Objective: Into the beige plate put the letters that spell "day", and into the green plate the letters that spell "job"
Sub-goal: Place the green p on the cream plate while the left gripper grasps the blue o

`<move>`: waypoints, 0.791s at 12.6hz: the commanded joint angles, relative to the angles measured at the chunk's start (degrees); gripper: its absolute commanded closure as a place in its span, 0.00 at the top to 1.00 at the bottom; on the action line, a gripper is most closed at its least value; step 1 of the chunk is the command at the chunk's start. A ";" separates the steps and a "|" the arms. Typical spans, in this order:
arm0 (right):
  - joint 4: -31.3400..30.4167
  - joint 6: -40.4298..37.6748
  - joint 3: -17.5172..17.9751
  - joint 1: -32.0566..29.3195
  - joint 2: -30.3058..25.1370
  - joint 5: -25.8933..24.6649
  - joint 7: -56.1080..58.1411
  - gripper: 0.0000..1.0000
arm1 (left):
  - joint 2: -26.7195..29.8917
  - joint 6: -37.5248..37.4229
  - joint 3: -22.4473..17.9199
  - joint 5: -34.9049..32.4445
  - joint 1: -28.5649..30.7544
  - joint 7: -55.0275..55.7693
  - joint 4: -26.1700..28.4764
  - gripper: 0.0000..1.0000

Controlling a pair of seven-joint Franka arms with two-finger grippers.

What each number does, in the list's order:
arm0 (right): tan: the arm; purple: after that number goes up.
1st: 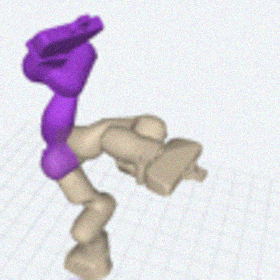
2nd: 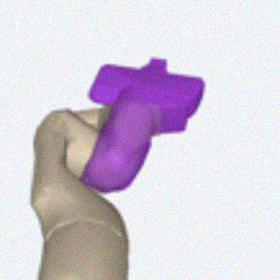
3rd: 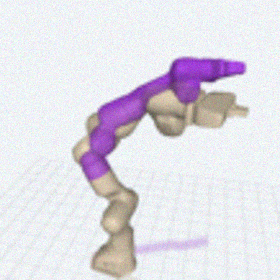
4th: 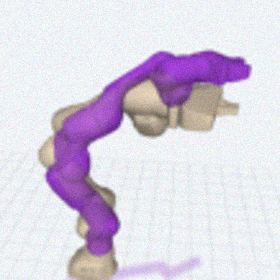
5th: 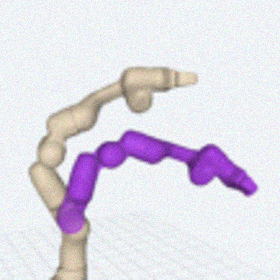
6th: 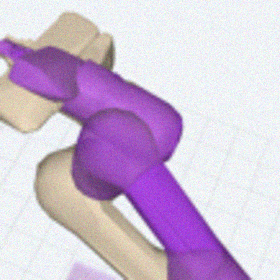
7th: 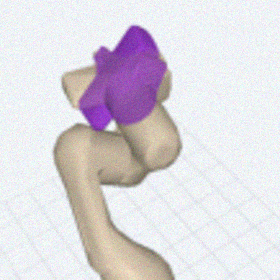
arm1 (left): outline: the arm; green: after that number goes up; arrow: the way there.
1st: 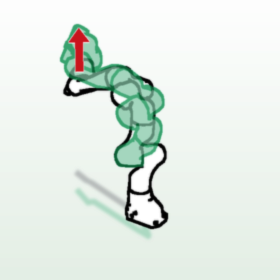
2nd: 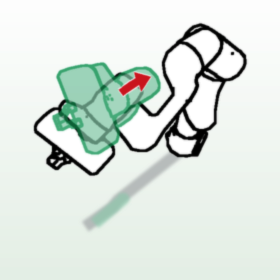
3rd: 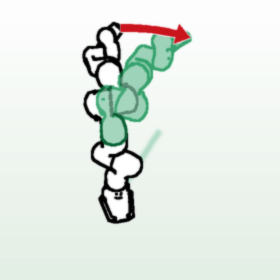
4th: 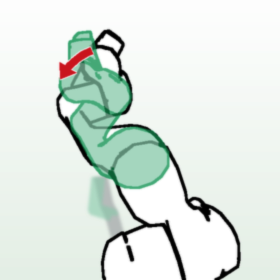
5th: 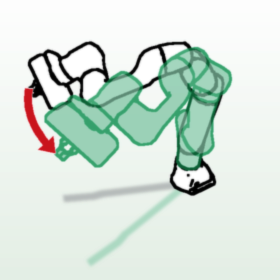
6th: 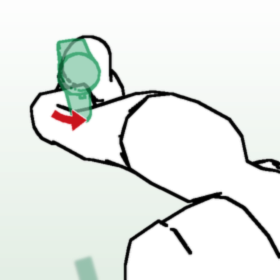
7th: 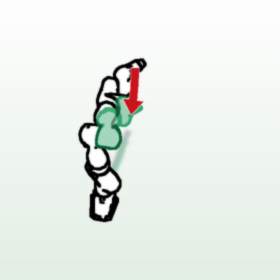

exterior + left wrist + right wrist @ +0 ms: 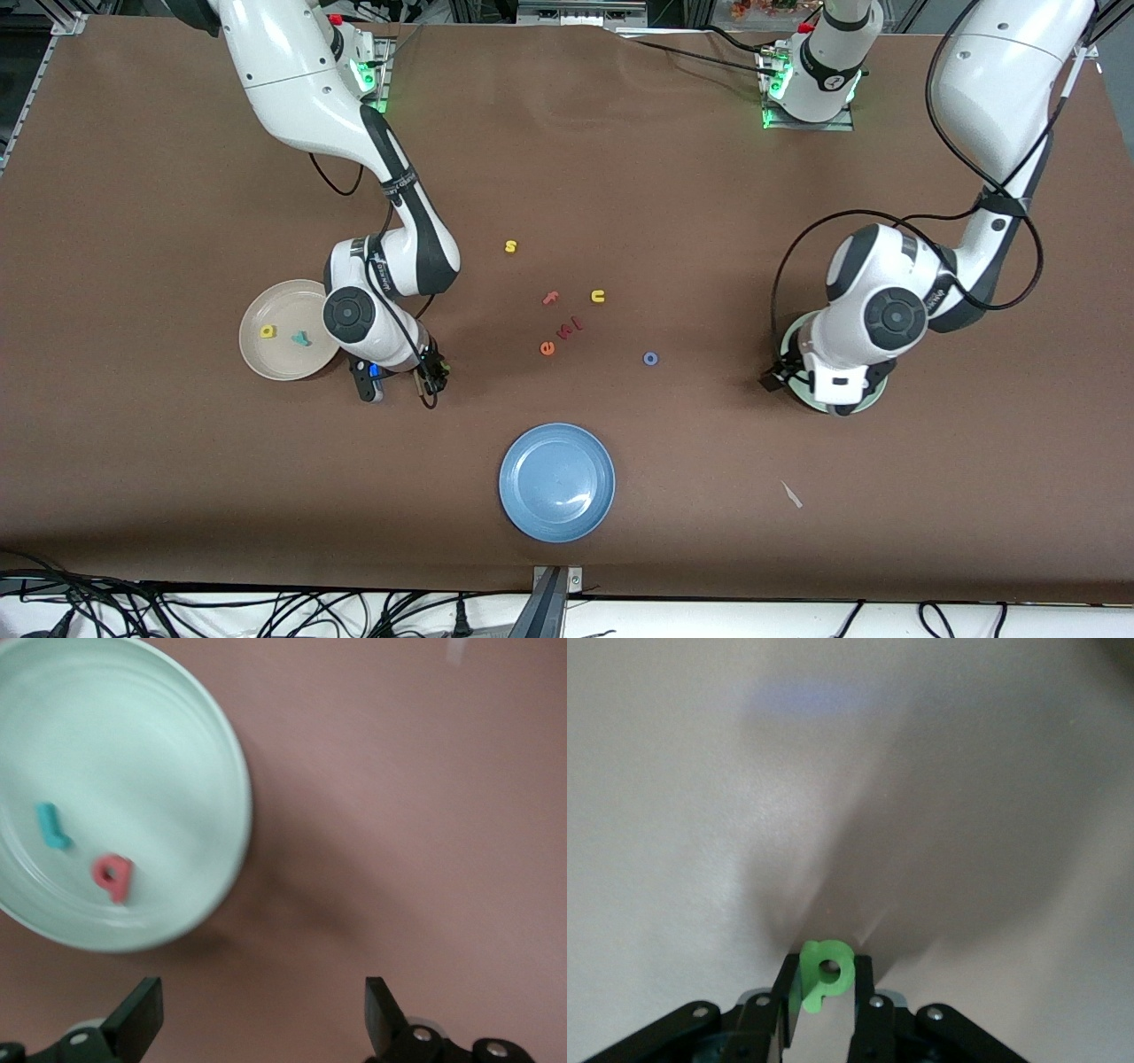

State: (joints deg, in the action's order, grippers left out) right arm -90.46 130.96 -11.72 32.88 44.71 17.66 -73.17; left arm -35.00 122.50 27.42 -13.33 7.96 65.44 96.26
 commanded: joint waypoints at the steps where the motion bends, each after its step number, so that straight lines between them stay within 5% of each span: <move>1: 0.19 -9.02 -1.28 -0.27 -2.43 -3.59 14.38 0.00 | -0.86 -1.39 0.80 -0.91 -4.25 2.06 -2.57 1.00; 6: -0.86 -21.69 -4.36 0.08 -7.17 -13.08 35.00 0.00 | -3.22 -0.86 0.80 -1.09 -8.83 -14.08 -2.92 1.00; 10: -7.61 -21.98 -7.43 -0.01 -12.00 -13.97 40.53 0.00 | -8.14 1.60 0.36 -3.28 -13.06 -22.19 -5.99 1.00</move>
State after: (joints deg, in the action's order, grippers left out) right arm -92.56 108.91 -17.51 32.70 37.23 4.68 -36.85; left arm -39.80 124.15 28.24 -14.05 -4.02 46.97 94.43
